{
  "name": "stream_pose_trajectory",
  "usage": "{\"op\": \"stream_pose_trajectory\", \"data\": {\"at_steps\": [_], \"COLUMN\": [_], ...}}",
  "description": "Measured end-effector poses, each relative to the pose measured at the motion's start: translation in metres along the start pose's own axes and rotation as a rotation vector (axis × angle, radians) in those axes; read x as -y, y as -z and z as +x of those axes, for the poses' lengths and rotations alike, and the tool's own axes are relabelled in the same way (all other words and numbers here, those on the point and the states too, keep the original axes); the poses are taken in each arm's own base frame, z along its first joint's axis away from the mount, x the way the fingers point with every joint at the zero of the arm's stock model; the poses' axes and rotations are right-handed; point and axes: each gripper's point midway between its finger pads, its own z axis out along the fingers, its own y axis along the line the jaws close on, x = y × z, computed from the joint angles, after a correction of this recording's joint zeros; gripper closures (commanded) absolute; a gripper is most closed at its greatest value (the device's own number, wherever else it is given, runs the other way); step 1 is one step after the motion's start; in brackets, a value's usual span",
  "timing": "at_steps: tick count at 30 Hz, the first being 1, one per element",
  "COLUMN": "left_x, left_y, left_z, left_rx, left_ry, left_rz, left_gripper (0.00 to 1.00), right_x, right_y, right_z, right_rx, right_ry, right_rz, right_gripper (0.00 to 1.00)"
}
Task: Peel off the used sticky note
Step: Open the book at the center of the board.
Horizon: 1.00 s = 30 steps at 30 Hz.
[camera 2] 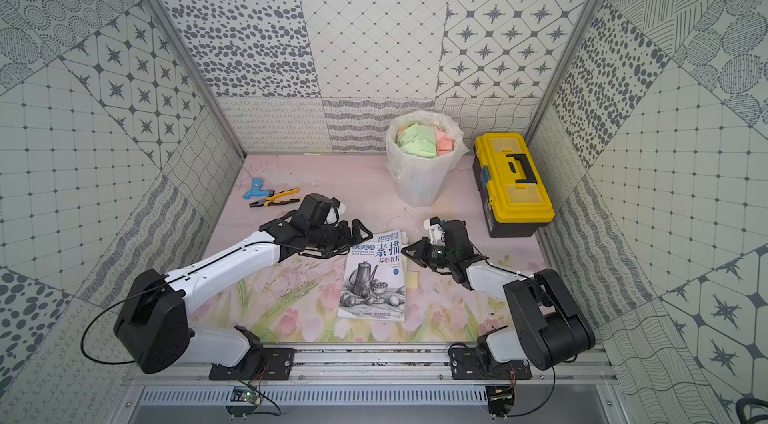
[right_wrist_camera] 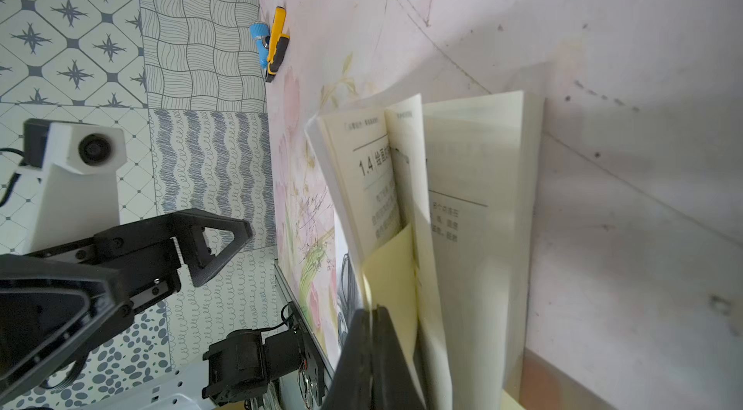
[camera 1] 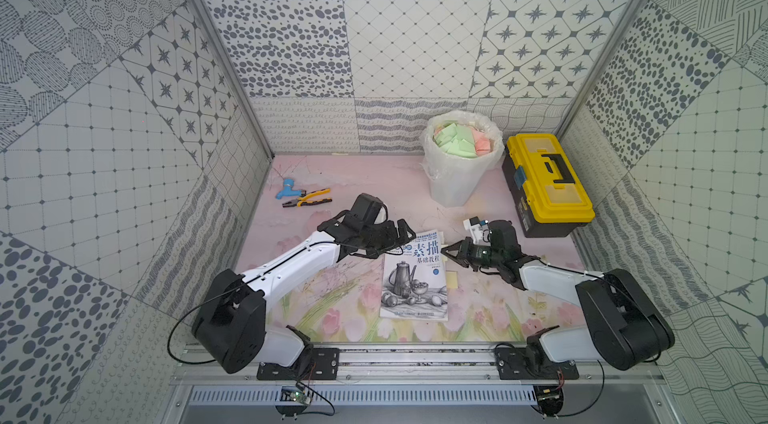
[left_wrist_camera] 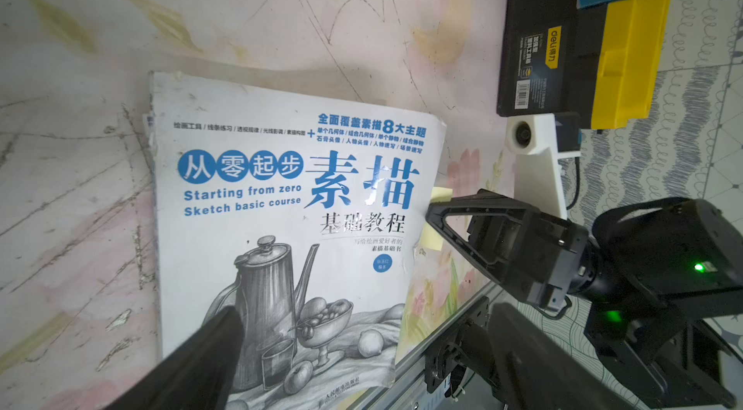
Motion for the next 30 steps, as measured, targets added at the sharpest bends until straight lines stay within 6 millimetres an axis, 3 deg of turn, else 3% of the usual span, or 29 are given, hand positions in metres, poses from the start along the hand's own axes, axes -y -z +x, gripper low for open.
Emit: {"op": "stream_pose_trajectory", "data": {"at_steps": [7, 14, 23, 30], "left_x": [0.040, 0.056, 0.040, 0.023], "left_y": [-0.028, -0.061, -0.094, -0.110], "left_z": [-0.015, -0.017, -0.016, -0.018], "left_rx": [-0.032, -0.065, -0.091, -0.103], "left_ry": [-0.093, -0.162, -0.207, -0.214], "left_rz": [-0.038, -0.120, -0.283, -0.378], "left_gripper": [0.00, 0.00, 0.06, 0.25], "right_x": [-0.003, -0.005, -0.008, -0.008], "right_y": [-0.002, -0.003, -0.004, -0.005], "right_z": [0.002, 0.003, 0.003, 0.003], "right_rx": [-0.003, -0.004, -0.004, -0.004], "right_ry": [-0.003, 0.002, 0.011, 0.012], "right_rz": [-0.004, -0.010, -0.019, -0.021], "right_gripper": [0.98, 0.98, 0.97, 0.97]}}
